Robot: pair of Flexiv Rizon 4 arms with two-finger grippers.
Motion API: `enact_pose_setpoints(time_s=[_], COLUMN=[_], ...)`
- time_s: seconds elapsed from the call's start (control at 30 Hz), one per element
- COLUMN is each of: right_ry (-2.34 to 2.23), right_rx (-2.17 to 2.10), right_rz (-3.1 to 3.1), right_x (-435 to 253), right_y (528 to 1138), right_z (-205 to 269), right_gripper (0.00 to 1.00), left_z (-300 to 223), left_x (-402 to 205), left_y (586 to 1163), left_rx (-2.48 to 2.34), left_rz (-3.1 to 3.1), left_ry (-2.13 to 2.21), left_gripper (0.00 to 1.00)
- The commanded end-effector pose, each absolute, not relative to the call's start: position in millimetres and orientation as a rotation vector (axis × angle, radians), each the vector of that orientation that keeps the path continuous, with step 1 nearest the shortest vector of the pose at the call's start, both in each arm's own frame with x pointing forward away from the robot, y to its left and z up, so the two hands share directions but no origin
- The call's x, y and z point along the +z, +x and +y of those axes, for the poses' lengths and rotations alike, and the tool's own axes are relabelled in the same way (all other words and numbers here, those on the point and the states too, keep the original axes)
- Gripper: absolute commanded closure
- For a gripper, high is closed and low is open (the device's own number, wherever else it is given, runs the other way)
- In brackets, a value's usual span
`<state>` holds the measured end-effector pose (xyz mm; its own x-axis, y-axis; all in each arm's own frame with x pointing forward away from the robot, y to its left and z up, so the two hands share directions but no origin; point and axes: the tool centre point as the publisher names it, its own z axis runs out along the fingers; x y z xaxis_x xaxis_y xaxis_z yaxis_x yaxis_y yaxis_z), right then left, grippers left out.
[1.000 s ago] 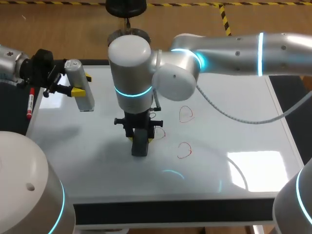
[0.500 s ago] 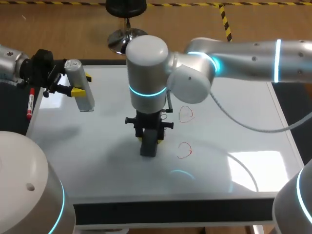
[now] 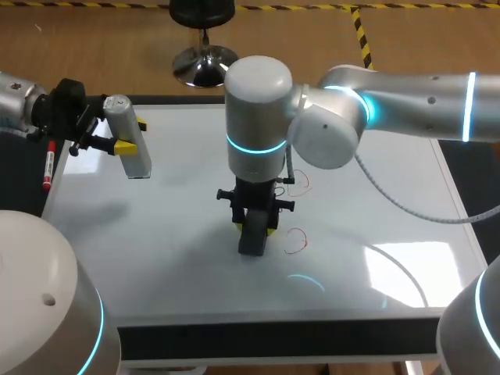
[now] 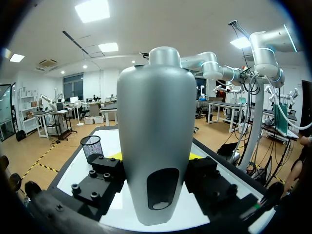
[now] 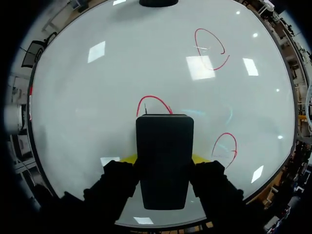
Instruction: Pick up the inspection probe, press it on each red-marked spot on the whiteboard one by one, put down the probe, pick up the eraser, and wipe off all the red marks.
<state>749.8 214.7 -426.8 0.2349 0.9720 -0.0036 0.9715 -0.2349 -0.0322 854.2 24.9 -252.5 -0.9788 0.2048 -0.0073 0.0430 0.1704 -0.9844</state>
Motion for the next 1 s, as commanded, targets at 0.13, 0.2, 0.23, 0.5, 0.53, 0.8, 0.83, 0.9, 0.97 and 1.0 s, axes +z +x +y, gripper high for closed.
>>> enact_pose_setpoints(time_s=[0.13, 0.2, 0.23, 0.5, 0.53, 0.8, 0.83, 0.9, 0.97, 1.0], right_ry=[-2.572, -2.57, -2.57, -2.536, -2.529, -2.494, -2.491, -2.484, -2.469, -2.466], right_rx=[0.049, 0.055, 0.062, 0.054, 0.042, 0.006, 0.013, 0.003, 0.001, -0.002], right_rz=[-1.852, -1.881, -1.894, -1.979, -1.987, -2.023, -2.026, -2.042, -2.07, -2.073], right_x=[-424.8, -417.5, -414.8, -409.9, -410.4, -416.8, -416.6, -415.6, -414.6, -414.6], right_y=[748.4, 752.2, 754.2, 774.8, 776.9, 791.2, 793.0, 795.8, 798.5, 799.3], right_z=[214.9, 218.4, 220.3, 237.0, 238.5, 248.9, 252.2, 257.8, 263.4, 265.1], right_gripper=[1.0, 1.0, 1.0, 1.0, 1.0, 1.0, 1.0, 1.0, 1.0, 1.0], left_z=[25.4, 25.4, 25.4, 25.4, 25.4, 25.4, 25.4, 25.4, 25.4, 25.4], left_x=[-251.5, -251.5, -251.5, -251.5, -251.5, -251.5, -251.5, -251.5, -251.5, -251.5], left_y=[854.7, 854.7, 854.7, 854.7, 854.7, 854.7, 854.7, 854.7, 854.7, 854.7], left_rx=[1.93, 1.93, 1.93, 1.93, 1.93, 1.93, 1.93, 1.93, 1.93, 1.93], left_rz=[-2.302, -2.302, -2.302, -2.302, -2.302, -2.302, -2.302, -2.302, -2.302, -2.302], left_ry=[-0.249, -0.249, -0.249, -0.249, -0.249, -0.249, -0.249, -0.249, -0.249, -0.249], left_gripper=[1.0, 1.0, 1.0, 1.0, 1.0, 1.0, 1.0, 1.0, 1.0, 1.0])
